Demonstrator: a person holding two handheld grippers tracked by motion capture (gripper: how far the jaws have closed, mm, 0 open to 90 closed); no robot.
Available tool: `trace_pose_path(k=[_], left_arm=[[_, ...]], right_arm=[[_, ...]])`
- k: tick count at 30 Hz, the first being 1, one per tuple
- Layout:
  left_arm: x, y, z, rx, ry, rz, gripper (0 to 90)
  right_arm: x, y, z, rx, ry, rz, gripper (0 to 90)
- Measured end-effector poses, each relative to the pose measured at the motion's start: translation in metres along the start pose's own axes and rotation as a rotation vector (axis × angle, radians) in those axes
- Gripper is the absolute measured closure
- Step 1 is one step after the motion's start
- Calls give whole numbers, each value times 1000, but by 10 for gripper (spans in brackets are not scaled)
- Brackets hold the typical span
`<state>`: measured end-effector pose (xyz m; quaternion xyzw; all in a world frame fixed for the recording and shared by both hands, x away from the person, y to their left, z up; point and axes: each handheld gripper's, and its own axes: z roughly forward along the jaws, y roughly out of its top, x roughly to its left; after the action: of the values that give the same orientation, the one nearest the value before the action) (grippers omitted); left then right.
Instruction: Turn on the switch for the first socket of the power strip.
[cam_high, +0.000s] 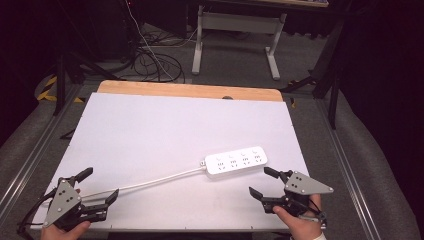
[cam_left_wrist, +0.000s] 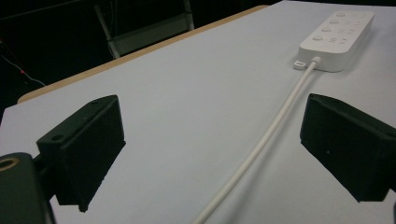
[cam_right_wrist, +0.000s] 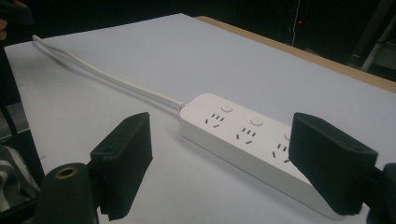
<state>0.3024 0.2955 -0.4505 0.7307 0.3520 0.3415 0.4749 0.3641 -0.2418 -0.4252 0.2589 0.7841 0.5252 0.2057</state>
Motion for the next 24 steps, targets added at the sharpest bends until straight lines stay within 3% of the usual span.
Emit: trace_pose_path(k=[24], left_arm=[[1, 0, -1, 1, -1, 16, 71]], right_arm=[[-12, 41, 44, 27, 47, -10, 216]])
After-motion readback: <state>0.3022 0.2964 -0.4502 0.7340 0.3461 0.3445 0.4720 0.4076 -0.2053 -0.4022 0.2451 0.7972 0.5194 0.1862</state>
